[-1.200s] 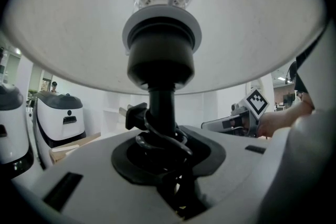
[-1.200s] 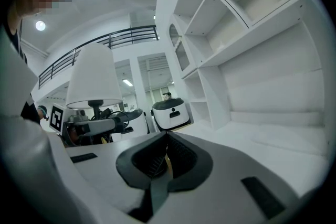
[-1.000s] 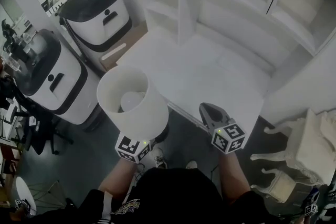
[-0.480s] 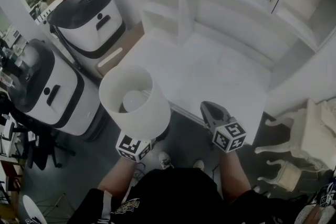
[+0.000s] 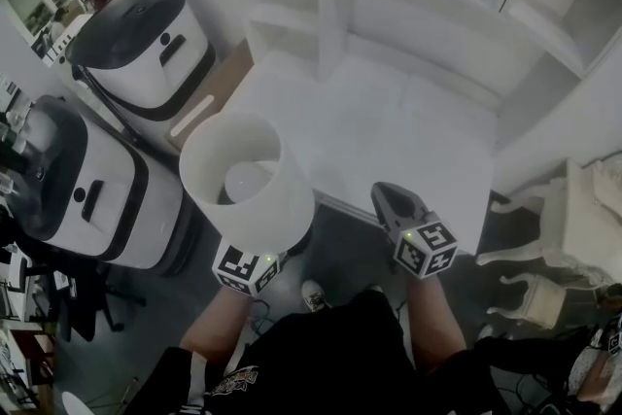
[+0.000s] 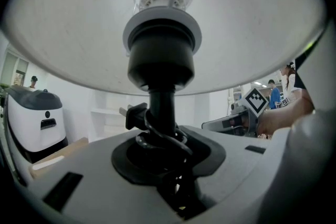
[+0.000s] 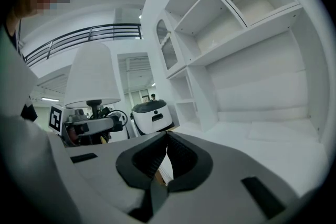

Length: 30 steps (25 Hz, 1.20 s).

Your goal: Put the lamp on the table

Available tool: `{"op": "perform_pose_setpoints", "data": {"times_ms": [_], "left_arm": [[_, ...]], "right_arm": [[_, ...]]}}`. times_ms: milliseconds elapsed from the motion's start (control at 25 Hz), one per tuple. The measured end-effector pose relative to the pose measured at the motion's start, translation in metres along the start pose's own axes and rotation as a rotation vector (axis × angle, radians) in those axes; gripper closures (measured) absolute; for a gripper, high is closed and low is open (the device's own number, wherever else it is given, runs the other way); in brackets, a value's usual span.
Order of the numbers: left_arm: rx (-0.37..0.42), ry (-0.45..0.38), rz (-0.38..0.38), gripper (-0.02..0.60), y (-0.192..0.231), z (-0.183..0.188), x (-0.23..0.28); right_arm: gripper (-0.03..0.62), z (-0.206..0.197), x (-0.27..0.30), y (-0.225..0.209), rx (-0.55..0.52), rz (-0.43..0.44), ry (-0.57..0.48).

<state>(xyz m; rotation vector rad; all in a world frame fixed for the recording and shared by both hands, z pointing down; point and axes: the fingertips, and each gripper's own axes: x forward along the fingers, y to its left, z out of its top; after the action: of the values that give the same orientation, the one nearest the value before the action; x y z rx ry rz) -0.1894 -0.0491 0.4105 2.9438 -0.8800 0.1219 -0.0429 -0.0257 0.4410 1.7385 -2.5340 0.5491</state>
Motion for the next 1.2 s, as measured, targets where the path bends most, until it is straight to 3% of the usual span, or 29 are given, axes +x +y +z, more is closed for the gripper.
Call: {"op": "perform_pose_setpoints", "data": {"times_ms": [320, 1200], "left_arm": [[-0.013, -0.001, -0.014, 0.462, 0.001, -0.001, 0.023], [-0.011, 0.005, 0.062, 0.462, 0.001, 0.008, 0.11]], "right_arm": [[0.568, 0.011, 0.0, -0.02, -0.013, -0.027, -0.002], [0.569, 0.047, 0.032, -0.105, -0.006, 0.054, 0.018]]}}
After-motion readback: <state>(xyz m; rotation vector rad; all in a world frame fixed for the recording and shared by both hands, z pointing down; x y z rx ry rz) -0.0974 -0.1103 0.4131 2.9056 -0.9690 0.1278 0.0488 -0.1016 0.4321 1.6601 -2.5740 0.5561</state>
